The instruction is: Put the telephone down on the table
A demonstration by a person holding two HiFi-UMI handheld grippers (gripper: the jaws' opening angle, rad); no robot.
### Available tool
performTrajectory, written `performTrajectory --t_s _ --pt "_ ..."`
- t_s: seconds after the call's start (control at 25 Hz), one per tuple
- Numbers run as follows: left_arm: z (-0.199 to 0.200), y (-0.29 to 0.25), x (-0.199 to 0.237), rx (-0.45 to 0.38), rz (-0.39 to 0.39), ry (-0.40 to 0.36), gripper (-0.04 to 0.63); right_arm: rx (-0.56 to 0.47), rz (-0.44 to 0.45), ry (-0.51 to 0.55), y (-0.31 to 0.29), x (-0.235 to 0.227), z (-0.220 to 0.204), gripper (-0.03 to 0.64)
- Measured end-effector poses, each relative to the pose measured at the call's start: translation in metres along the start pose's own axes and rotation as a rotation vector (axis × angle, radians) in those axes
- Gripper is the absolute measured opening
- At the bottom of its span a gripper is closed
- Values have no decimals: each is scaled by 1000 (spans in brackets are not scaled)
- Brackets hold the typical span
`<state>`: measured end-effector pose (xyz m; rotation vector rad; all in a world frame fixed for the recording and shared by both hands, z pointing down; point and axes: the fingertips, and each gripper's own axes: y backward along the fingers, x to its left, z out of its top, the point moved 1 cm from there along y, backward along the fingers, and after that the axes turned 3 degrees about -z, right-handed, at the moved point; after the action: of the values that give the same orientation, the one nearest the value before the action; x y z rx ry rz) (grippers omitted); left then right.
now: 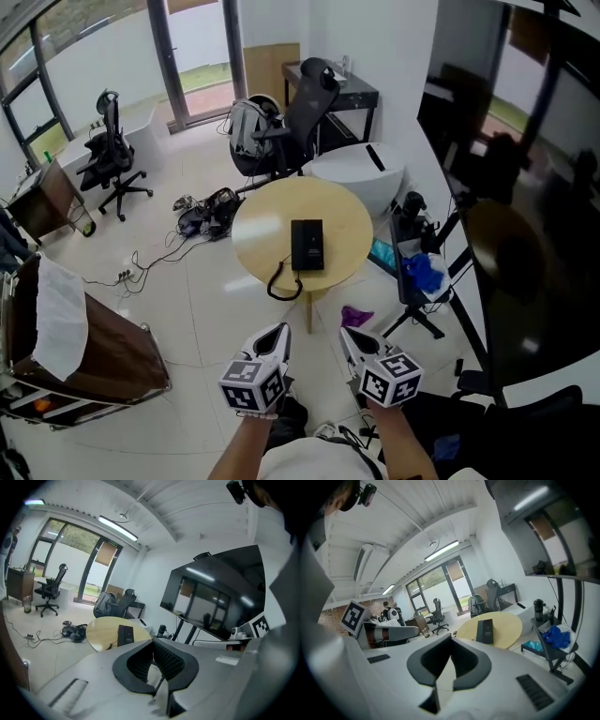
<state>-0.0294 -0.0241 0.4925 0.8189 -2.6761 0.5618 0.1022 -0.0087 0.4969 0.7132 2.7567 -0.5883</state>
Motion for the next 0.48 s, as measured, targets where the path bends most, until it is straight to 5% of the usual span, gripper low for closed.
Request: performTrajectory --t_s 0.48 --pt "5 11 -31 -56 -21 -3 -15 -30 13 -5 27 4 5 9"
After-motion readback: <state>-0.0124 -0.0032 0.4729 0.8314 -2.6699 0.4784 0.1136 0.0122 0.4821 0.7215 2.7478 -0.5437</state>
